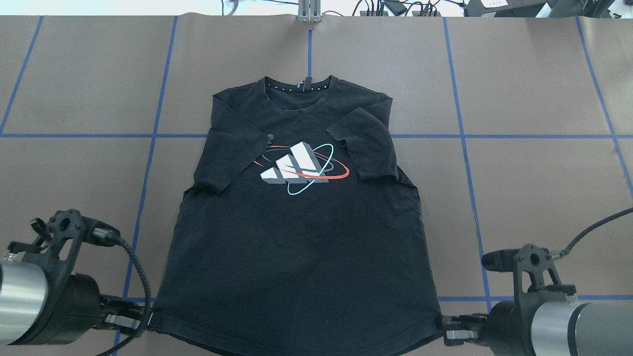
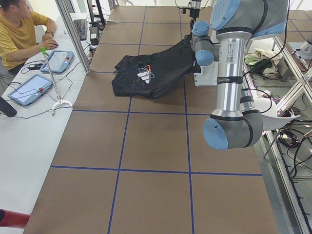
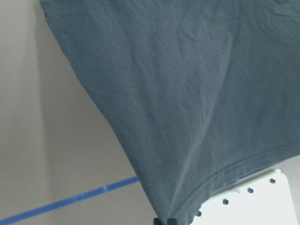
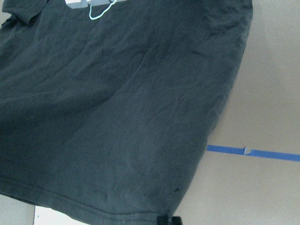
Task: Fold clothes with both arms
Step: 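Lift the hem with both grippers and fold it toward the collar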
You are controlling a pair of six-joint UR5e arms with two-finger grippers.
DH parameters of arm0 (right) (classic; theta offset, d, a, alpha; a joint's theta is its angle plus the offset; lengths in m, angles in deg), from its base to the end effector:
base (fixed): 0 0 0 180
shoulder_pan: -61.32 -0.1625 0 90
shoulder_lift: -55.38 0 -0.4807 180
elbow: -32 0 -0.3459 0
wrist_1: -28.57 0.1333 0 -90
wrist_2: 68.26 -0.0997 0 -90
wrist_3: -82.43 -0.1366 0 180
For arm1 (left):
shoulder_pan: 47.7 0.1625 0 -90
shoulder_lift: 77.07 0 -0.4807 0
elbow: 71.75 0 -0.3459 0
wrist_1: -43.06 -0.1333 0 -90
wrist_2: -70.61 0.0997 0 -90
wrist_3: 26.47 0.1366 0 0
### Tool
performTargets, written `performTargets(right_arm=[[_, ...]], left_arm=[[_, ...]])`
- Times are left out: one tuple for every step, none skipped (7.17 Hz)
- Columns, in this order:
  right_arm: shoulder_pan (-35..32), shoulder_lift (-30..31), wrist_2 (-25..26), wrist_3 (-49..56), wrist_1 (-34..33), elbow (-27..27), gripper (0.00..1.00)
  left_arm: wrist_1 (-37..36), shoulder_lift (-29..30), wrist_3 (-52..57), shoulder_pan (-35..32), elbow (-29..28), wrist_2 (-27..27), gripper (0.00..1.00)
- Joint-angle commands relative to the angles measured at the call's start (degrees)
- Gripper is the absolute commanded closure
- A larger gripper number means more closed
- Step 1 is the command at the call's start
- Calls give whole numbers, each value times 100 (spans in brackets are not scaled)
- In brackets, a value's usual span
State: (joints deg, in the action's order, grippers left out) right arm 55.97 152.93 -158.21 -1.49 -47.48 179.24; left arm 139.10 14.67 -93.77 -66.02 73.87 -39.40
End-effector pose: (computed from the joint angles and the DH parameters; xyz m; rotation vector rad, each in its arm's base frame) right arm -0.3134 -0.1634 0.3466 0.1114 -1.1051 -0.0109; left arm 0.3151 -0.1955 0.3200 0.0908 1.1366 0.2611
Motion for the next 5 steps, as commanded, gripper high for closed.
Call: performTargets(right_arm=[[-796,-704,-14,-1,-15,-673,100],[-1166,-1424,82,-1,-24,-1349,100],[-1570,-1693,48,-1,-33,-1661,100],[-1948,-1704,13,16,-33,-1672,100],[-2257,-1713,21,16,-33,-1742,100]], left_arm=[[3,551,33,-396,-942,215,100],[-6,1147,33,-687,-1618,417,100],[-6,1518,33,-1046,-2155,480,100],[11,1644,50,-1381,-2395,542,100],[-6,1654,329,-1654,-2424,682,100]])
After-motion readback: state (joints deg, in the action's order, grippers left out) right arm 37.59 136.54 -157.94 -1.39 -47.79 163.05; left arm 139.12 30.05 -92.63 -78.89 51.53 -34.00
